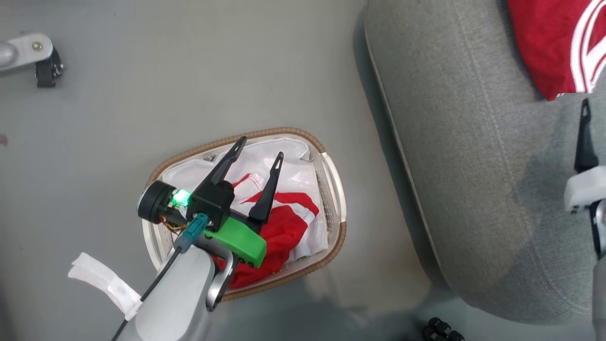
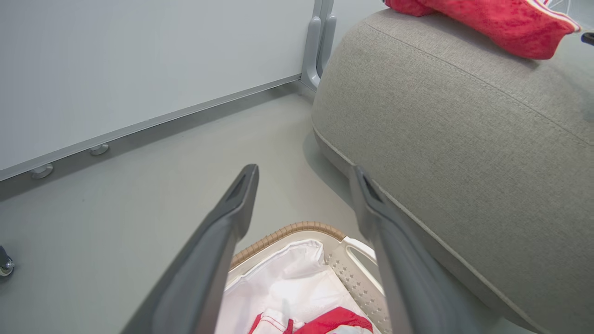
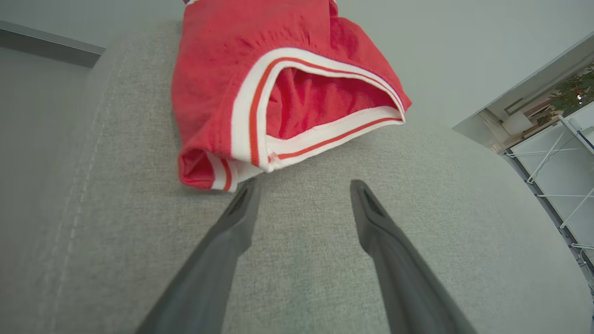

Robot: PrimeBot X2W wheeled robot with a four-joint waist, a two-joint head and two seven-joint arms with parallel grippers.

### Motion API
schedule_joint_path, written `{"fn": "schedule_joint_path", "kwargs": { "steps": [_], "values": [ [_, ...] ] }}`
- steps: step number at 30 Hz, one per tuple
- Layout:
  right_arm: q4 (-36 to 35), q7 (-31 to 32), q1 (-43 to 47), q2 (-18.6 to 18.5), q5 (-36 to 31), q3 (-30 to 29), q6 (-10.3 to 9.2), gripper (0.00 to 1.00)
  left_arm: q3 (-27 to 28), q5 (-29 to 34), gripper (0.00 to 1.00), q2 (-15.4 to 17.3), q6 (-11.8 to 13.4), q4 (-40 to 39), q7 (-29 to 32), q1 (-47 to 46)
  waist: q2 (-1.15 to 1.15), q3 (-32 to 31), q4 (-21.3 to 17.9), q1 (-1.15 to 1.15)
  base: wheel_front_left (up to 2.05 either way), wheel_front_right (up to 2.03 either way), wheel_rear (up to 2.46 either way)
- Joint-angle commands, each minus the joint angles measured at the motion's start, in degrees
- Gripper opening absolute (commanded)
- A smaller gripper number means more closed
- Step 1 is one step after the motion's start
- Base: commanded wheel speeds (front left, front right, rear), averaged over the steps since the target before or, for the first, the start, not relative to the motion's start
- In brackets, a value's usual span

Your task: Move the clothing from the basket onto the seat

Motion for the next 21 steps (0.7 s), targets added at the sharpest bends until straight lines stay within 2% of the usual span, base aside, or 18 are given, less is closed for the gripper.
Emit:
{"fn": "schedule_joint_path", "kwargs": {
  "steps": [1, 6, 12, 15, 21],
  "values": [
    [-0.7, 0.0, 1.7, 0.4, 0.0, 0.0, -0.1, 1.0, 0.1, -0.7, 1.0, -0.1, -0.2, 0.1, 0.0, 1.0, 0.0, -2.1, -0.8, 0.0, 0.0, 0.0, 0.0],
    [-2.0, 0.0, 3.9, 0.7, 0.2, 0.3, -0.1, 1.0, 0.2, -1.0, 1.0, -0.5, -0.2, 0.2, 0.0, 2.2, 0.0, -5.8, -0.8, 0.0, 0.0, 0.0, 0.0],
    [-2.8, 0.0, 2.0, -0.1, -0.2, 2.2, -0.1, 1.0, 1.0, -2.1, 1.0, -1.7, -0.2, 0.5, 0.0, 3.4, 0.0, -11.6, 0.8, 0.0, 0.0, 0.0, 0.0],
    [-1.9, 0.0, 0.5, -1.1, 0.8, 3.6, -0.1, 1.0, 2.3, -2.9, 1.0, -2.2, -0.2, 0.5, 0.0, 4.1, 0.0, -14.3, 2.1, 0.0, 0.0, 0.0, 0.0],
    [-0.8, 0.0, -1.0, 0.2, 2.8, 8.1, -0.1, 1.0, 7.1, -3.8, 1.0, -3.2, 0.2, 0.2, 0.0, 7.5, 0.0, -19.6, 5.4, 0.0, 0.0, 0.0, 0.0]
  ]
}}
